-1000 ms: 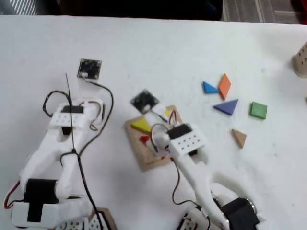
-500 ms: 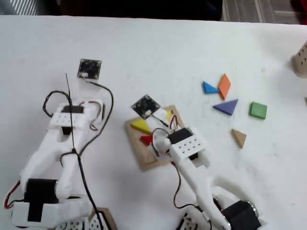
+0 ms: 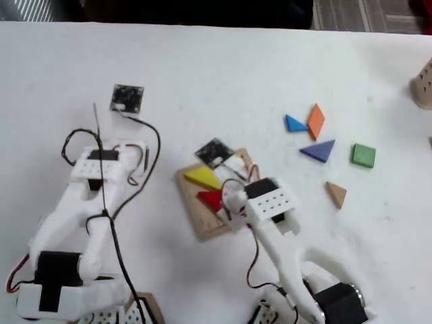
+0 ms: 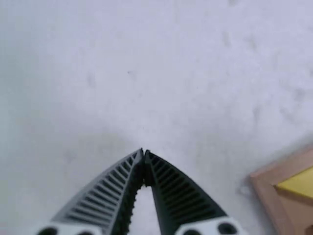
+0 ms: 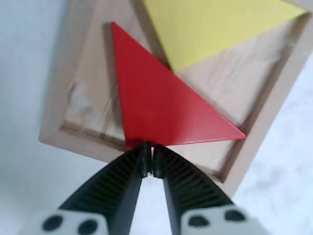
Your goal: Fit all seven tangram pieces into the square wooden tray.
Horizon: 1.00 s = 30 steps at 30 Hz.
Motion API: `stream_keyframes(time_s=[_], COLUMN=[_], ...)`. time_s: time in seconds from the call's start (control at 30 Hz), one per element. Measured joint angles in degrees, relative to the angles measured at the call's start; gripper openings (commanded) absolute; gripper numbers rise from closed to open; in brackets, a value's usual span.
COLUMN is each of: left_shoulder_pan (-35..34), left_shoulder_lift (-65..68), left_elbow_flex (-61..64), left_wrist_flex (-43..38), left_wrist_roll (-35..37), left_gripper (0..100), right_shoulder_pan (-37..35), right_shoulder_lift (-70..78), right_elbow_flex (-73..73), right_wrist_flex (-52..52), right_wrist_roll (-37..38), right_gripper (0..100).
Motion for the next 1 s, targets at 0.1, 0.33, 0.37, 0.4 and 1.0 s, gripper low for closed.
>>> stream_keyframes(time_s=[0.1,0.33,0.37,0.4,1.0], left_shoulder_pan=[0.7,1.67,2.99,4.48,24.97], left_shoulder_lift=[0.0,0.0,0.0,0.0,0.0], left_elbow_flex=[0.0,0.0,0.0,0.0,4.57], left_wrist_flex=[0.0,0.0,0.0,0.0,-6.42], left_wrist_roll=[0.0,0.0,0.0,0.0,0.0], left_gripper=[2,2,2,2,2], right_shoulder_pan=[3.43,4.84,4.84,4.75,16.35], right_shoulder_lift=[0.0,0.0,0.0,0.0,0.0], right_elbow_flex=[0.0,0.0,0.0,0.0,-1.23], right_wrist_flex=[-0.35,-0.35,-0.53,-0.79,-6.33], right_wrist_roll=[-0.7,-0.7,-0.79,-0.79,-8.35], right_gripper=[1.7,1.7,1.7,1.7,1.7])
